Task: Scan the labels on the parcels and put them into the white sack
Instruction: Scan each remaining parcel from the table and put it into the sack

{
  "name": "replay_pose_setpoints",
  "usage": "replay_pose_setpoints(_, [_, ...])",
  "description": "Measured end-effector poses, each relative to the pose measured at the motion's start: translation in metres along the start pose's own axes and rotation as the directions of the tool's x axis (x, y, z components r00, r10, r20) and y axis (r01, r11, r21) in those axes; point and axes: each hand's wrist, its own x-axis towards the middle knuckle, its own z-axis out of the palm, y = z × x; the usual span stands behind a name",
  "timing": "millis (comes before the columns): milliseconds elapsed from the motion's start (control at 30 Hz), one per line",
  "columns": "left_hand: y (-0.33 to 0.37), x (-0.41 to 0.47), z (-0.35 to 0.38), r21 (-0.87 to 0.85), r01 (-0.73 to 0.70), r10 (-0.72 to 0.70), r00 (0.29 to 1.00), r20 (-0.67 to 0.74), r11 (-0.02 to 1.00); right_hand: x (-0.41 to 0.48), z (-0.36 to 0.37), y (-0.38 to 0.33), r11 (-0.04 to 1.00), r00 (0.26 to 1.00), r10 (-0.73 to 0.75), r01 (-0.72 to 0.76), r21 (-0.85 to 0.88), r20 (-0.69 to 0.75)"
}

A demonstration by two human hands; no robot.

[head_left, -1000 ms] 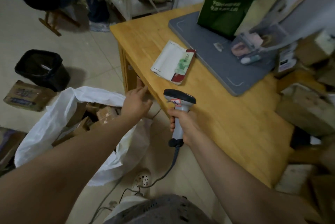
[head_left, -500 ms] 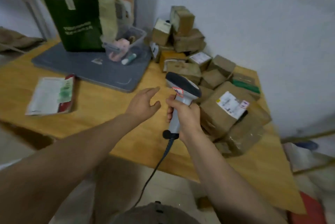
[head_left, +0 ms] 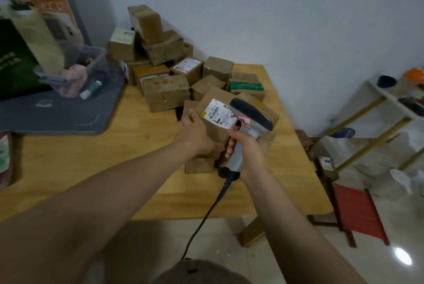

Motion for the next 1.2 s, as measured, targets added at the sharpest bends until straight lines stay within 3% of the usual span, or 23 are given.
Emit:
replay_pose_setpoints(133, [-0.009,0.002,-0.013,0.009,-0.055,0.055,0.992,-0.117,0.998,0.003,-0.007,0.001,0.997,0.997,-0.014,0.02,-0.08,0.074])
replay_pose_setpoints(300, [-0.067,-0.013,-0.053,0.246,-0.113,0.192,0.925,-0.327,0.963,0.0,0.015,0.003,0.942,0.967,-0.031,0.112,-0.316,0.252])
replay_pose_setpoints(500, [-0.135,-0.05,-0.081,0.401,-0.066,0.236,0.89,-0.391,0.914,-0.011,0.064,0.023,0.813,0.915,-0.011,0.243,-0.53,0.404])
replay_pose_setpoints(767, [-0.182,-0.082,-0.091,0.422,0.05,0.16,0.881,-0.446,0.905,-0.021,0.095,0.049,0.741,0.875,0.059,0.284,-0.608,0.481])
replay_pose_setpoints(1200, [-0.215,-0.1,-0.091,0.397,0.113,0.107,0.864,-0.492,0.911,-0.036,0.117,0.069,0.691,0.835,0.05,0.368,-0.623,0.549])
